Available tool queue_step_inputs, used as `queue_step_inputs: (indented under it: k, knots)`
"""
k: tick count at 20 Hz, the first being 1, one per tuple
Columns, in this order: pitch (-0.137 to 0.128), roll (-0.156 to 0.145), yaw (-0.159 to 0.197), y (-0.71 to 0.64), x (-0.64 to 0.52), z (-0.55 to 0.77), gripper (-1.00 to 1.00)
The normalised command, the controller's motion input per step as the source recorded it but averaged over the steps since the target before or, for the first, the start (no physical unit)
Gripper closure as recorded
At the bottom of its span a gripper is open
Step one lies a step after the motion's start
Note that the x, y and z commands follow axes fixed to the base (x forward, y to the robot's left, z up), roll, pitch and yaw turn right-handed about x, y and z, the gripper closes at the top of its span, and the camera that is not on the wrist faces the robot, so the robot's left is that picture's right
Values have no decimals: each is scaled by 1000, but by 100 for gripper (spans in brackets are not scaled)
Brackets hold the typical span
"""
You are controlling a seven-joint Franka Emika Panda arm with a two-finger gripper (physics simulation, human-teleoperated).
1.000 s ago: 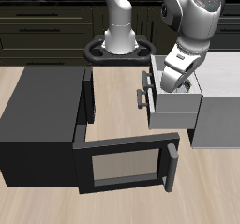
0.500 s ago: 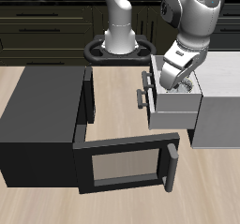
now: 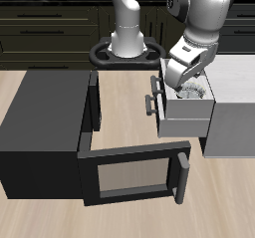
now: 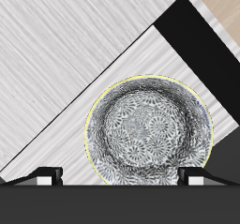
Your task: Place the bowl in the top drawer and close the top drawer
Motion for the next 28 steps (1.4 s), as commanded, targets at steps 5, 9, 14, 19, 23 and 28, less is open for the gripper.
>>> queue_step_inputs:
  k: [5, 9, 14, 19, 23, 28]
  knots:
    - [-8, -2, -25, -160, -72, 221, -100]
    - [-9, -14, -22, -255, -73, 276, -100]
    - [-22, -49, -6, -331, -10, 168, -100]
    - [-10, -38, 16, -274, 0, 82, -100]
    - [-3, -34, 22, -218, -57, 78, -100]
    - [-6, -30, 32, -168, -79, 58, -100]
